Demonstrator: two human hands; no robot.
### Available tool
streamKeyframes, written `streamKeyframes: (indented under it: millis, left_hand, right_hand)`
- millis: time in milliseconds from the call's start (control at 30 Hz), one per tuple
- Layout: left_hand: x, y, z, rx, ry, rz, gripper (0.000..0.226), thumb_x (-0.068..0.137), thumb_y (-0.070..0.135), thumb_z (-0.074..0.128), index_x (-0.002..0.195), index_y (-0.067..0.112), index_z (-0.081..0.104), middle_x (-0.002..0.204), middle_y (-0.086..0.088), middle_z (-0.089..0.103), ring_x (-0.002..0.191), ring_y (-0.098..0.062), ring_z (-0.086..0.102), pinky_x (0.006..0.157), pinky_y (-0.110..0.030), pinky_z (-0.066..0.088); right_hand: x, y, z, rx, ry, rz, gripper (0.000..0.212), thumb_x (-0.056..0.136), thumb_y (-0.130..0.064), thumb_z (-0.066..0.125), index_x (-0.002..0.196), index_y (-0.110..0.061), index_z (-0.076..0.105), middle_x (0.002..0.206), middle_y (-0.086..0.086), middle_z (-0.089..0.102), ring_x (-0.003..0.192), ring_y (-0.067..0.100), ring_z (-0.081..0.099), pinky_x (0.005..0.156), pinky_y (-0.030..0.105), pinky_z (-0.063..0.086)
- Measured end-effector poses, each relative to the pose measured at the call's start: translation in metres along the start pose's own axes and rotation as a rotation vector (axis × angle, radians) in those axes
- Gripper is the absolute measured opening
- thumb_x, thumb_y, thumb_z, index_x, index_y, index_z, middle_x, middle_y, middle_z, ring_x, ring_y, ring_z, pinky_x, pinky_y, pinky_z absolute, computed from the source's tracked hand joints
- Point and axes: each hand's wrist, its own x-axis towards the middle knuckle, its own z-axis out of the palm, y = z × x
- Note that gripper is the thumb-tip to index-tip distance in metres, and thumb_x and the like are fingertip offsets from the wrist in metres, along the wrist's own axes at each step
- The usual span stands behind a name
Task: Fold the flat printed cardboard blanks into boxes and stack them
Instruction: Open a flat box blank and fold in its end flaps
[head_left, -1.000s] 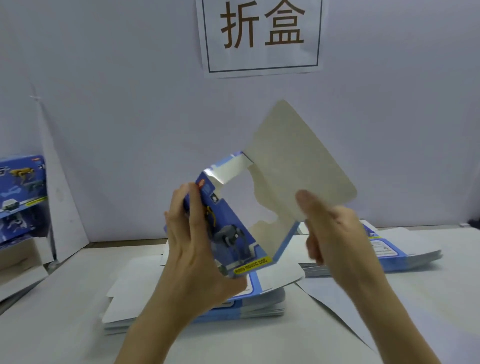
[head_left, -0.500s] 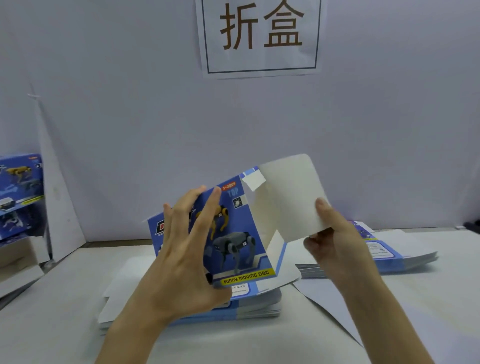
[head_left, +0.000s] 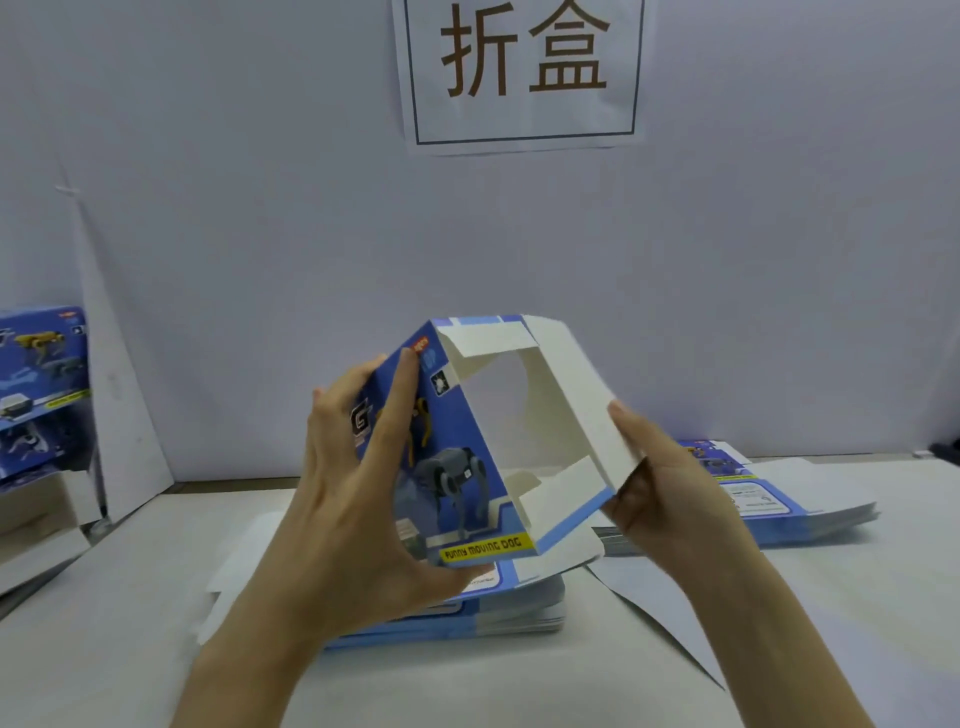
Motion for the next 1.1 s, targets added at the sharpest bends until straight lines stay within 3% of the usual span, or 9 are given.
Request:
streamKeyframes:
  millis: [133,300,367,467,567,633,800,1000,1100]
  left_hand:
    - [0.000,0.005,0.000,-0.003,-0.015,-0.009,0.132,0.052,0.060,0.079,0.152,0.032,-0.002,0.145,-0.006,0.017,0.134,-0.021,0.030,0.098,-0.022,0.041]
    - [0.000,0.010,0.001,-0.039,-0.044,0.015,0.133,0.050,0.060,0.078,0.153,0.028,0.000,0.144,-0.009,0.019,0.131,-0.026,0.034,0.102,-0.007,0.032]
    - [0.000,0.005,-0.004,-0.013,-0.040,-0.003,0.139,0.047,0.056,0.086,0.153,0.030,-0.001,0.143,-0.012,0.022,0.129,-0.027,0.036,0.102,-0.006,0.030]
    - [0.001,0.000,-0.012,0.016,-0.027,-0.013,0.137,0.049,0.058,0.085,0.153,0.030,0.001,0.145,-0.014,0.024,0.129,-0.024,0.037,0.101,-0.008,0.032]
    - [0.002,0.002,-0.011,0.049,-0.044,0.009,0.125,0.054,0.063,0.075,0.153,0.026,0.008,0.148,-0.010,0.022,0.130,-0.028,0.039,0.098,-0.036,0.047]
    - [0.003,0.003,-0.009,0.072,-0.055,0.025,0.123,0.054,0.061,0.076,0.152,0.025,0.012,0.148,-0.009,0.022,0.127,-0.032,0.041,0.094,-0.047,0.048]
    - [0.002,0.004,-0.010,0.083,-0.061,0.008,0.123,0.051,0.060,0.077,0.151,0.023,0.016,0.146,-0.007,0.024,0.124,-0.028,0.040,0.091,-0.038,0.046]
    - [0.002,0.006,-0.011,0.080,-0.042,0.003,0.120,0.054,0.063,0.072,0.152,0.025,0.013,0.145,-0.008,0.025,0.129,-0.012,0.031,0.095,-0.029,0.039]
    - [0.003,0.008,-0.009,0.100,-0.043,0.014,0.119,0.053,0.062,0.072,0.151,0.025,0.015,0.145,-0.009,0.024,0.128,-0.022,0.036,0.094,-0.035,0.044]
  right_hand:
    - [-0.006,-0.009,0.001,0.018,-0.032,-0.196,0.034,0.070,-0.028,0.069,0.099,-0.010,0.068,0.088,0.006,0.075,0.073,0.015,0.072,0.056,0.024,0.056]
    - [-0.014,0.017,0.014,-0.014,-0.121,0.290,0.040,0.035,-0.014,0.082,0.074,-0.006,0.076,0.064,0.008,0.060,0.045,0.011,0.054,0.048,0.017,0.034]
    - [-0.017,0.018,0.019,0.021,-0.089,0.299,0.027,0.046,-0.012,0.076,0.072,-0.005,0.074,0.061,0.009,0.064,0.042,0.011,0.057,0.039,0.014,0.036]
    - [-0.016,0.009,0.020,0.024,0.001,0.094,0.028,0.072,-0.020,0.071,0.094,-0.003,0.070,0.067,0.008,0.067,0.045,0.012,0.060,0.031,0.016,0.039]
    - [-0.013,0.004,0.009,-0.112,0.124,-0.259,0.010,0.086,-0.023,0.065,0.093,-0.015,0.066,0.070,0.001,0.068,0.058,0.011,0.061,0.046,0.022,0.048]
    - [-0.015,0.000,0.005,-0.196,0.164,-0.451,0.004,0.089,-0.021,0.063,0.090,-0.018,0.066,0.068,-0.004,0.066,0.059,0.009,0.060,0.042,0.023,0.046]
    - [-0.018,-0.003,0.007,-0.290,0.186,-0.670,0.022,0.090,-0.018,0.063,0.109,-0.029,0.067,0.083,-0.014,0.071,0.070,0.007,0.067,0.045,0.026,0.053]
    - [-0.020,0.000,0.008,-0.413,0.186,-0.899,0.031,0.095,-0.007,0.056,0.100,-0.033,0.071,0.087,-0.024,0.071,0.073,-0.003,0.058,0.055,0.014,0.046]
    - [-0.020,-0.004,0.006,-0.374,0.178,-0.859,0.026,0.093,-0.015,0.059,0.096,-0.036,0.074,0.089,-0.019,0.072,0.075,0.001,0.059,0.054,0.019,0.048]
